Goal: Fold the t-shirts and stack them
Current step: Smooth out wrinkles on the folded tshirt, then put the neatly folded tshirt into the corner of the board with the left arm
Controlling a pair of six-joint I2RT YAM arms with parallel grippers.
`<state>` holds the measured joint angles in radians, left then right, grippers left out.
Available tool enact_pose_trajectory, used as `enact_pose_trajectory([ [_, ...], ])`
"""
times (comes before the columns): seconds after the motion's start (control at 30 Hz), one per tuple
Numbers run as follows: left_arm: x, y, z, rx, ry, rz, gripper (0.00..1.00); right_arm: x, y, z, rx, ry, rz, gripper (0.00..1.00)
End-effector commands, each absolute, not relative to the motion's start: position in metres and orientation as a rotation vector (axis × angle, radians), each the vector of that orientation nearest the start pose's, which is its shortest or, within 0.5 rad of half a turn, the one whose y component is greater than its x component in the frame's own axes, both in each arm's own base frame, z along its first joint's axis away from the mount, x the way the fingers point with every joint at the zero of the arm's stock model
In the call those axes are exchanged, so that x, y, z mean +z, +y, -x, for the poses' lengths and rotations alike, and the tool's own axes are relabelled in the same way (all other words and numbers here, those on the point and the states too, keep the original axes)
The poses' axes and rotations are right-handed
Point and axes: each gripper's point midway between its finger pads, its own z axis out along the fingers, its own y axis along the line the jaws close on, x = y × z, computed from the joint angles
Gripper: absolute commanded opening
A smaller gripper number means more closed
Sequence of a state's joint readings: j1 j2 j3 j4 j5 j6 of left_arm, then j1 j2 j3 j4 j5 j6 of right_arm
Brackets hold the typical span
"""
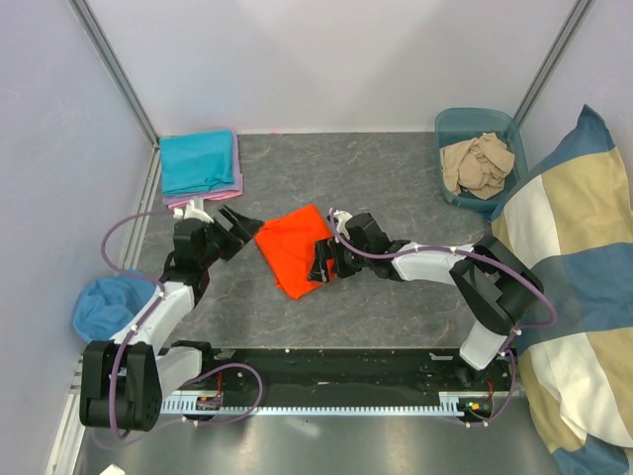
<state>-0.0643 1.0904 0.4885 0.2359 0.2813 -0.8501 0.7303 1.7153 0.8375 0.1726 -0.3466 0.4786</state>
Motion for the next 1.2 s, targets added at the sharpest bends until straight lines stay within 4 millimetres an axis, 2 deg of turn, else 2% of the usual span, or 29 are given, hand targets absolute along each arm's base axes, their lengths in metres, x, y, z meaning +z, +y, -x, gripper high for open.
enact_pose_trajectory([
  [0.0, 0.093, -0.100, -0.298, -0.793, 2.106, 0.614, 1.00, 0.077, 0.347, -0.252, 1.023, 2.365, 0.538, 0.98],
  [0.03, 0.086, -0.099, -0.293, -0.784, 2.117, 0.626, 1.00, 0.084, 0.350, -0.251, 1.028, 2.353, 0.549, 0.98],
  [0.07, 0.082, -0.097, -0.291, -0.771, 2.124, 0.641, 1.00, 0.106, 0.359, -0.254, 1.049, 2.303, 0.568, 0.98],
  [0.17, 0.076, -0.094, -0.290, -0.746, 2.130, 0.663, 1.00, 0.134, 0.366, -0.252, 1.044, 2.267, 0.622, 0.98],
  [0.2, 0.075, -0.093, -0.291, -0.734, 2.132, 0.665, 1.00, 0.155, 0.369, -0.257, 1.042, 2.237, 0.627, 0.98],
  [0.23, 0.071, -0.094, -0.292, -0.727, 2.148, 0.663, 1.00, 0.164, 0.369, -0.260, 1.025, 2.217, 0.636, 0.98],
  [0.27, 0.068, -0.093, -0.293, -0.711, 2.159, 0.659, 1.00, 0.183, 0.371, -0.271, 0.994, 2.178, 0.618, 0.98],
  [0.33, 0.065, -0.094, -0.297, -0.708, 2.167, 0.659, 1.00, 0.187, 0.365, -0.278, 0.918, 2.181, 0.631, 0.98],
  [0.37, 0.057, -0.095, -0.297, -0.708, 2.193, 0.661, 1.00, 0.191, 0.365, -0.287, 0.871, 2.174, 0.619, 0.98],
  [0.4, 0.054, -0.097, -0.299, -0.712, 2.196, 0.659, 1.00, 0.181, 0.353, -0.299, 0.755, 2.210, 0.579, 0.98],
  [0.43, 0.055, -0.100, -0.303, -0.730, 2.189, 0.648, 1.00, 0.178, 0.347, -0.308, 0.673, 2.216, 0.568, 0.98],
  [0.47, 0.048, -0.101, -0.303, -0.733, 2.213, 0.654, 1.00, 0.170, 0.345, -0.319, 0.602, 2.234, 0.552, 0.98],
  [0.5, 0.046, -0.103, -0.304, -0.737, 2.219, 0.655, 1.00, 0.159, 0.329, -0.333, 0.455, 2.253, 0.502, 0.98],
  [0.6, 0.046, -0.108, -0.307, -0.752, 2.219, 0.646, 1.00, 0.135, 0.313, -0.358, 0.242, 2.283, 0.468, 0.98],
  [0.77, 0.047, -0.116, -0.308, -0.767, 2.219, 0.608, 1.00, 0.094, 0.288, -0.396, 0.079, 2.341, 0.391, 0.98],
  [0.9, 0.045, -0.122, -0.307, -0.779, 2.229, 0.595, 1.00, 0.072, 0.273, -0.412, 0.022, 2.373, 0.355, 0.98],
  [1.17, 0.041, -0.130, -0.305, -0.787, 2.251, 0.572, 1.00, 0.040, 0.266, -0.407, -0.013, 2.431, 0.368, 0.98],
])
